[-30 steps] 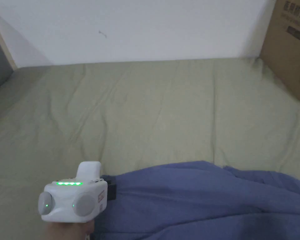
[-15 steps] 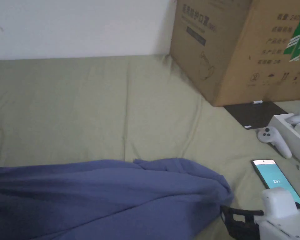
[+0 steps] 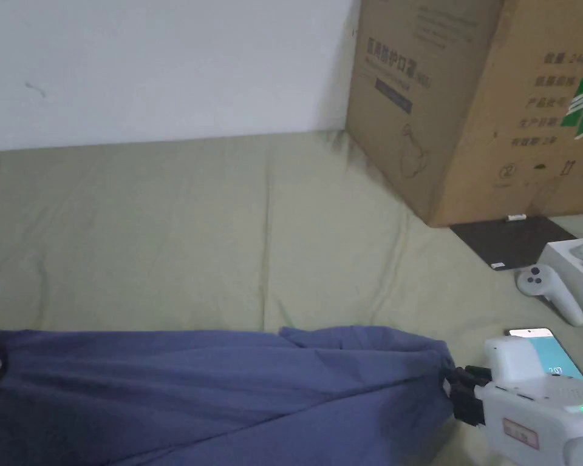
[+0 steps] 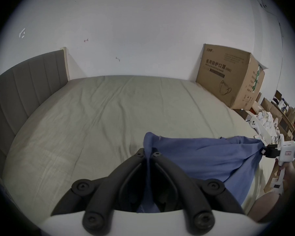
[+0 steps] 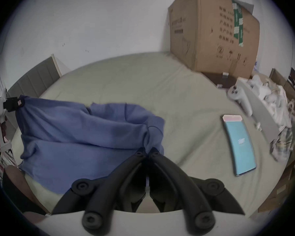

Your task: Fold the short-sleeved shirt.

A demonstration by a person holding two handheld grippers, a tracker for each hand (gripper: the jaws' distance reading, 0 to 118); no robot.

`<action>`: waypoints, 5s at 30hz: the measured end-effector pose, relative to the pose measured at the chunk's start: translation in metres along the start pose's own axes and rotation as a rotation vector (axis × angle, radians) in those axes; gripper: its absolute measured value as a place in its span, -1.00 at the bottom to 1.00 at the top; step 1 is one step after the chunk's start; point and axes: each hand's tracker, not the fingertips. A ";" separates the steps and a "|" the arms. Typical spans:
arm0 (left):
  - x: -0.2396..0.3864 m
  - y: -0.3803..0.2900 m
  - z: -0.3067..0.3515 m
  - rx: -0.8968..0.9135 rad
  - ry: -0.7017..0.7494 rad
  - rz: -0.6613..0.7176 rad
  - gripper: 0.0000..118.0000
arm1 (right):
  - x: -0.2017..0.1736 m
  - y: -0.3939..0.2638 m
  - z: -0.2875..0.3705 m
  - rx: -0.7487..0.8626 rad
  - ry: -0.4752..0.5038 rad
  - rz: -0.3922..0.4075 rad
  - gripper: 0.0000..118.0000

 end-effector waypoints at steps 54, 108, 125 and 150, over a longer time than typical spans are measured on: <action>-0.065 -0.103 0.068 -0.088 0.124 0.054 -0.97 | -0.032 -0.039 0.039 0.072 0.107 0.259 -0.99; -0.067 -0.173 0.099 -0.078 0.172 0.148 -0.93 | -0.090 -0.001 0.072 0.174 0.061 0.146 -0.99; -0.069 -0.166 0.087 -0.099 0.178 0.117 -0.93 | -0.057 0.086 -0.216 -0.327 0.072 0.170 0.62; -0.045 0.080 0.220 0.319 0.008 0.085 -0.93 | -0.060 0.211 0.218 0.458 0.044 0.084 -1.00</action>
